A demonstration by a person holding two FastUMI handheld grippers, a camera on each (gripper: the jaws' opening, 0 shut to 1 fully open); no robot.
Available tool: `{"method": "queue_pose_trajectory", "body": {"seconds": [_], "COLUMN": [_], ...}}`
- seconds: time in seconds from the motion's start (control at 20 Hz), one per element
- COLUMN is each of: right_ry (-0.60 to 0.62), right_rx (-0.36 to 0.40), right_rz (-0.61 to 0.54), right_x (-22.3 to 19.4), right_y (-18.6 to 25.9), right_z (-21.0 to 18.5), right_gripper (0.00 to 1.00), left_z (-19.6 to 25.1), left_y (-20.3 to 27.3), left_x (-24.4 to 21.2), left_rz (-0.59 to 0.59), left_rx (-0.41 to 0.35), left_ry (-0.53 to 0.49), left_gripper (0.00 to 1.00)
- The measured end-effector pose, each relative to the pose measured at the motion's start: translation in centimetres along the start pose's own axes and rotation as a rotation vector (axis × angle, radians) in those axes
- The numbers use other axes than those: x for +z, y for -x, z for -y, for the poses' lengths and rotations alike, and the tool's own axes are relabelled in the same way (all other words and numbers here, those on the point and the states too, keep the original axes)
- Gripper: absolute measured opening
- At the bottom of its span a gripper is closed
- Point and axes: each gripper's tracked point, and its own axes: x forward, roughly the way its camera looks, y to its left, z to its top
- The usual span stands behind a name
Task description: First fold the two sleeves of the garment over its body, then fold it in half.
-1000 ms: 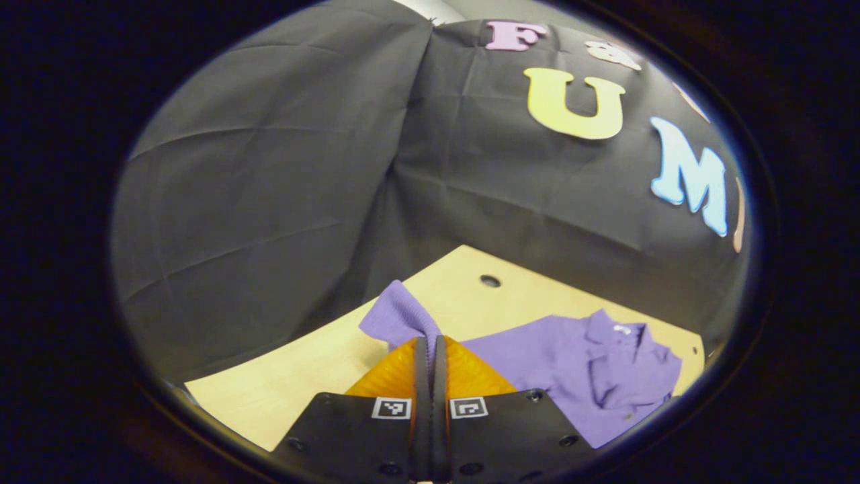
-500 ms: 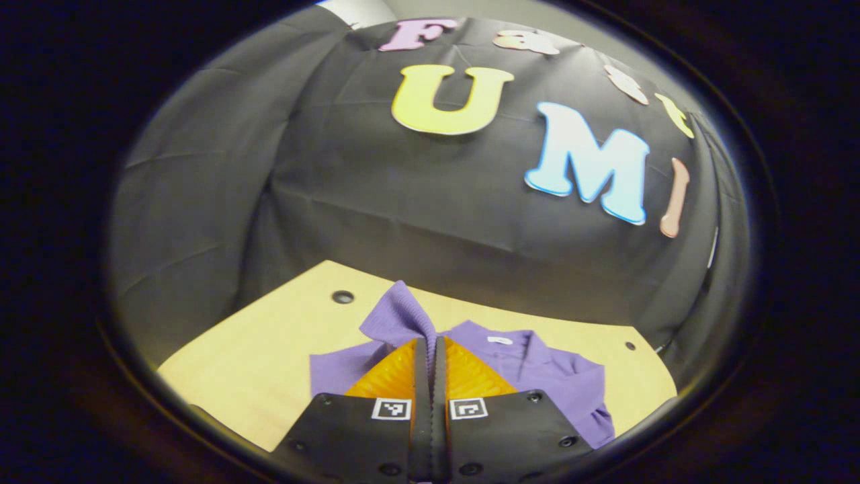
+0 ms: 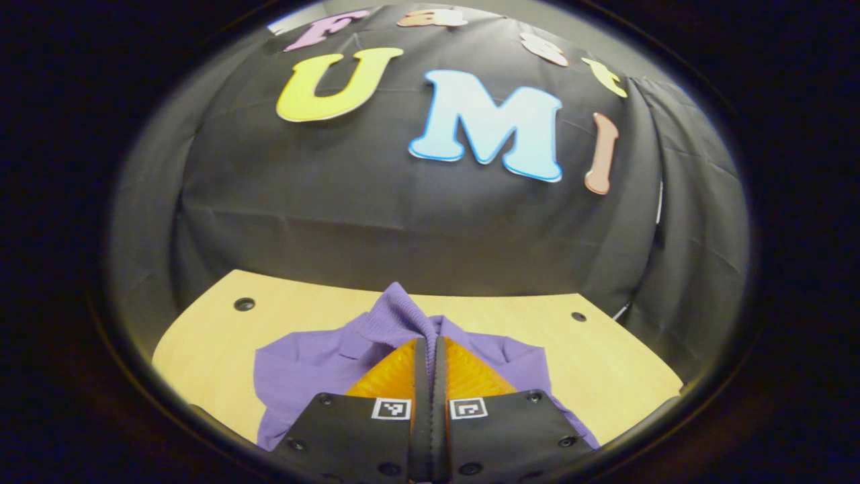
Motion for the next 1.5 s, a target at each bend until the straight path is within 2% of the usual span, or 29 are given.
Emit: {"method": "queue_pose_trajectory", "body": {"seconds": [0.3, 0.5, 0.6, 0.65, 0.7, 0.75, 0.95, 1.0, 1.1, 1.15, 1.2, 1.25, 1.3, 1.5], "right_ry": [0.028, 0.06, 0.07, 0.077, 0.085, 0.093, 0.142, 0.163, 0.205, 0.217, 0.221, 0.222, 0.222, 0.227], "right_rx": [0.018, 0.048, 0.075, 0.091, 0.109, 0.128, 0.215, 0.236, 0.275, 0.297, 0.318, 0.333, 0.339, 0.344], "right_rz": [-0.011, -0.02, -0.027, -0.032, -0.035, -0.039, -0.044, -0.046, -0.056, -0.069, -0.079, -0.09, -0.103, -0.156], "right_x": [-0.3, -0.7, -1.0, -1.1, -1.3, -1.4, -2.3, -2.6, -3.5, -4.2, -4.7, -5.2, -5.7, -8.5], "right_y": [0.2, -0.2, -0.4, -0.6, -0.7, -1.0, -1.6, -1.7, -1.8, -1.8, -1.6, -1.5, -1.4, -0.9], "right_z": [-0.4, -0.8, -1.2, -1.3, -1.6, -1.8, -2.3, -2.4, -2.4, -2.3, -2.3, -2.4, -2.3, -2.4], "right_gripper": [0.93, 0.93, 0.93, 0.84, 0.93, 0.93, 0.92, 0.92, 0.93, 0.93, 0.84, 0.93, 0.94, 0.95], "left_z": [4.7, 5.4, 5.4, 5.4, 5.6, 6.0, 5.9, 5.7, 4.9, 4.4, 3.7, 3.1, 2.4, -0.3], "left_y": [-3.6, -3.8, -3.8, -3.5, -3.2, -2.8, -0.2, 0.7, 2.8, 3.8, 5.0, 6.2, 7.4, 12.6], "left_x": [-2.8, -3.9, -4.3, -4.5, -4.5, -4.2, -3.5, -3.4, -3.7, -3.9, -4.0, -4.1, -4.4, -6.7], "left_rz": [-0.068, -0.088, -0.103, -0.108, -0.106, -0.1, -0.06, -0.051, -0.048, -0.049, -0.044, -0.04, -0.043, -0.073], "left_rx": [-0.052, -0.062, -0.066, -0.072, -0.077, -0.092, -0.064, -0.048, -0.016, 0.005, 0.026, 0.043, 0.056, 0.085], "left_ry": [-0.058, -0.026, -0.021, -0.023, -0.024, -0.021, -0.046, -0.05, -0.033, -0.025, -0.021, -0.017, -0.013, 0.006], "left_gripper": [0.07, 0.07, 0.11, 0.14, 0.23, 0.16, 0.82, 0.91, 0.88, 0.94, 0.92, 0.92, 0.93, 0.95]}}
